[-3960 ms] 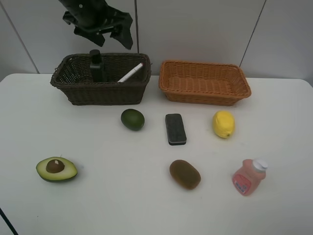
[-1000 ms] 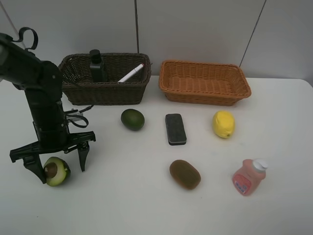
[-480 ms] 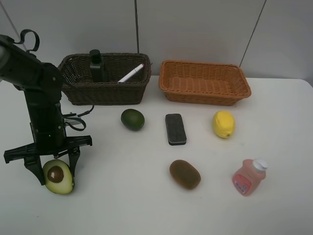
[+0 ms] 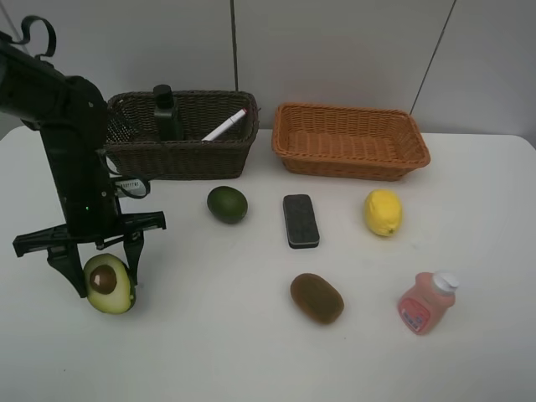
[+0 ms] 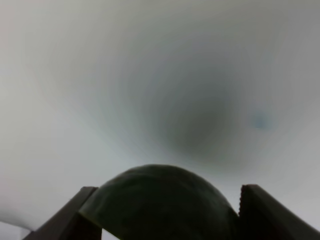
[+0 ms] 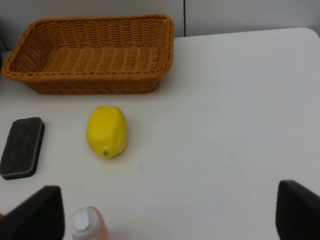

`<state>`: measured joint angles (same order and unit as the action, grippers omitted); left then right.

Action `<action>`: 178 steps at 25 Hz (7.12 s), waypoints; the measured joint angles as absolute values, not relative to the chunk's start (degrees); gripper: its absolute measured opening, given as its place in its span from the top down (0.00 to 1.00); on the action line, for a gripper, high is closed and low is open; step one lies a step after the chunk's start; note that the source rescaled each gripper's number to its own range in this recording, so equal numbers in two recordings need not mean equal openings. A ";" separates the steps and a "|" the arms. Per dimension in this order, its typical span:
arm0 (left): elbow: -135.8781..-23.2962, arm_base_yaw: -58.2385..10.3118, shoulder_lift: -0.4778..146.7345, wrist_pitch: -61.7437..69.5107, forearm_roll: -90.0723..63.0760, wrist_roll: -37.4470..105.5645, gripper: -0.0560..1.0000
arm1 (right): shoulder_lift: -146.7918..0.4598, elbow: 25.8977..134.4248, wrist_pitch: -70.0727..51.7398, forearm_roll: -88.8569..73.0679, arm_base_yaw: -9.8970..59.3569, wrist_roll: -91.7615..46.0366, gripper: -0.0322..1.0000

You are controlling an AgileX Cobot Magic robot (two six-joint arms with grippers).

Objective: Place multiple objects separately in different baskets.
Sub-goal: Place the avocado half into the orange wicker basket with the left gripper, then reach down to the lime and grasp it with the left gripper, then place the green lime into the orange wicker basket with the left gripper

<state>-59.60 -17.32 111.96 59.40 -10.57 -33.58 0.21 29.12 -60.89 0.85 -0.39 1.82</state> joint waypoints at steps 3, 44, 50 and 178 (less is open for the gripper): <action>-68.02 -17.30 108.84 61.11 -15.30 -27.46 0.31 | 0.21 29.12 -60.89 0.85 -0.39 1.82 0.00; -135.49 -31.30 140.03 51.07 -19.65 3.85 0.00 | 0.21 29.12 -60.89 0.85 -0.39 1.82 0.00; -135.61 -31.35 133.31 67.71 -16.31 7.12 0.00 | 0.21 29.12 -60.89 0.85 -0.39 1.82 0.00; -97.41 -31.36 120.42 56.14 -10.62 37.84 0.31 | 0.21 29.12 -60.89 0.79 -0.39 1.82 0.00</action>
<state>-97.41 -31.36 120.42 56.14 -10.62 37.84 0.21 29.12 -60.89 0.79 -0.39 1.82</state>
